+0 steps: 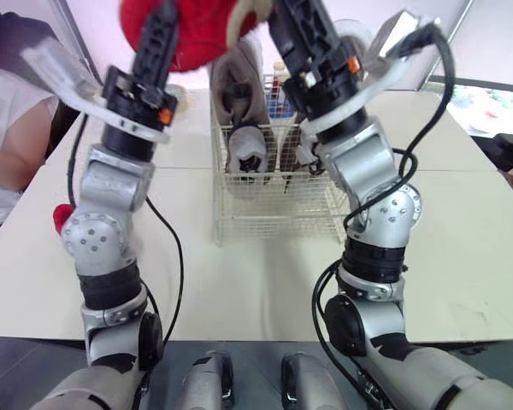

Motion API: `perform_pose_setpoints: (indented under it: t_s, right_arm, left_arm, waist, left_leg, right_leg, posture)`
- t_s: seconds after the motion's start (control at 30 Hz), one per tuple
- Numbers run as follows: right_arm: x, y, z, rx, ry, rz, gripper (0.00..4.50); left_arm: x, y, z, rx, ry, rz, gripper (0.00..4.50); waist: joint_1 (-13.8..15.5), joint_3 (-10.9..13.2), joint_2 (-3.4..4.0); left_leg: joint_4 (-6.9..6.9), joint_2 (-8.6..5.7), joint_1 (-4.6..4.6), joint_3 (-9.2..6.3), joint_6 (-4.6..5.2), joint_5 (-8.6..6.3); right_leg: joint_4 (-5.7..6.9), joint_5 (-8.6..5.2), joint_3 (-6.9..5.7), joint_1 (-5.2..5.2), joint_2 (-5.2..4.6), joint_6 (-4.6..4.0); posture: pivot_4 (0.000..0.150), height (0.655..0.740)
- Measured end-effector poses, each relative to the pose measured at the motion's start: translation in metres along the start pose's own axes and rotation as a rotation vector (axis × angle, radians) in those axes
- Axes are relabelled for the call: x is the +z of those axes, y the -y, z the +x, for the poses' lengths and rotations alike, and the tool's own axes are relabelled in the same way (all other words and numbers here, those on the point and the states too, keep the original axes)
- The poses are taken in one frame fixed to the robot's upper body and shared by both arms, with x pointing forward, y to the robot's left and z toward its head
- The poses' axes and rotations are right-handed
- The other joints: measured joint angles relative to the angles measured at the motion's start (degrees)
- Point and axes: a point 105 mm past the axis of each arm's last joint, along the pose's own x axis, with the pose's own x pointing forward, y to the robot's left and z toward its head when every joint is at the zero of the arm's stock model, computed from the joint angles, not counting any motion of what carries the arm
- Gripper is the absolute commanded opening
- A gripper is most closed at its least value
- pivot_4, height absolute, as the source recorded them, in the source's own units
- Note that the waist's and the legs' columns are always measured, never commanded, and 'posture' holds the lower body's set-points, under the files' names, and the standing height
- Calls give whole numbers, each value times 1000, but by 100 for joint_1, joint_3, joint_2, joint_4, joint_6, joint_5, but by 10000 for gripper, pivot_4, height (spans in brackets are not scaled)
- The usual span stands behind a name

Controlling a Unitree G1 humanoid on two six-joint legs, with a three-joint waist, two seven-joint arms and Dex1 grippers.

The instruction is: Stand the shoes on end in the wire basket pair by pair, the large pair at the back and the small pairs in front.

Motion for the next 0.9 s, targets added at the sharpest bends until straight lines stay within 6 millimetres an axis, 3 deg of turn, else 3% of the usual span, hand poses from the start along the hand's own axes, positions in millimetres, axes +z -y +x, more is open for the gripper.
perform_pose_setpoints:
  t_s: [0.1, 0.27, 0.3, 0.33, 0.53, 0.63, 0.73, 0.83, 0.9]
  right_arm:
    - [3, 3, -1, -13, 4, -21, 36103]
    - [6, 4, -2, -17, 9, -41, 12889]
    - [6, 4, -2, -18, 9, -45, 10076]
    - [7, 4, -2, -19, 9, -47, 6585]
    - [13, 3, -5, 10, -67, -146, 5747]
    - [29, 0, -8, 88, -203, -293, 5747]
    - [65, -3, -22, 152, -359, -493, 5747]
    - [91, 6, -37, 166, -524, -623, 5747]
    - [94, 13, -46, 171, -624, -640, 5747]
  left_arm:
    - [-9, 0, -1, 5, -10, -9, 2956]
    - [-11, 3, -1, -11, -5, -12, 2956]
    - [-11, 5, 0, -15, -4, -11, 2956]
    - [-12, 6, 0, -17, -5, -8, 7941]
    - [-22, -5, -12, 64, -146, 122, 37006]
    - [-28, -6, -29, 112, -282, 260, 37006]
    - [-35, -15, -57, 212, -433, 394, 37006]
    - [-37, -11, -68, 260, -434, 419, 37006]
    - [-44, -4, -74, 268, -442, 422, 37006]
  waist:
    - [-12, 0, 0]
    - [-21, 0, 0]
    - [-21, 0, 0]
    - [-20, 0, 0]
    - [-23, 1, 1]
    - [-16, 2, 1]
    - [11, 2, 1]
    - [-3, 2, 1]
    - [-41, 2, 1]
  left_leg:
    - [-2, 1, -1, -1, 0, 0]
    - [-5, 4, 0, -3, 0, 0]
    - [-5, 4, 0, -3, 0, 0]
    - [-5, 4, 0, -3, 0, 0]
    - [-5, 3, -1, -3, 0, -1]
    - [-8, 1, -4, -1, 4, -4]
    - [-13, -2, -10, 2, 10, -12]
    - [-20, 1, -11, 9, 4, -27]
    - [-23, 5, -10, 18, 8, -31]
  right_leg:
    - [-1, 0, 0, -1, 0, 0]
    - [-1, -1, -1, -2, 2, -2]
    - [-1, -1, -1, -2, 2, -2]
    - [-2, -1, -1, -2, 2, -2]
    - [-3, -9, -1, -4, 1, -15]
    - [-11, -11, -1, -5, -3, -18]
    - [-25, -12, -1, -6, -11, -20]
    - [-61, -10, 1, -2, -23, -24]
    - [-66, -8, 3, -3, -29, -26]
  posture:
    - [1500, 7400]
    - [1500, 7400]
    - [1500, 7400]
    - [1500, 7400]
    - [1500, 7400]
    - [1500, 7400]
    - [1500, 7400]
    - [1500, 7400]
    - [1500, 7400]
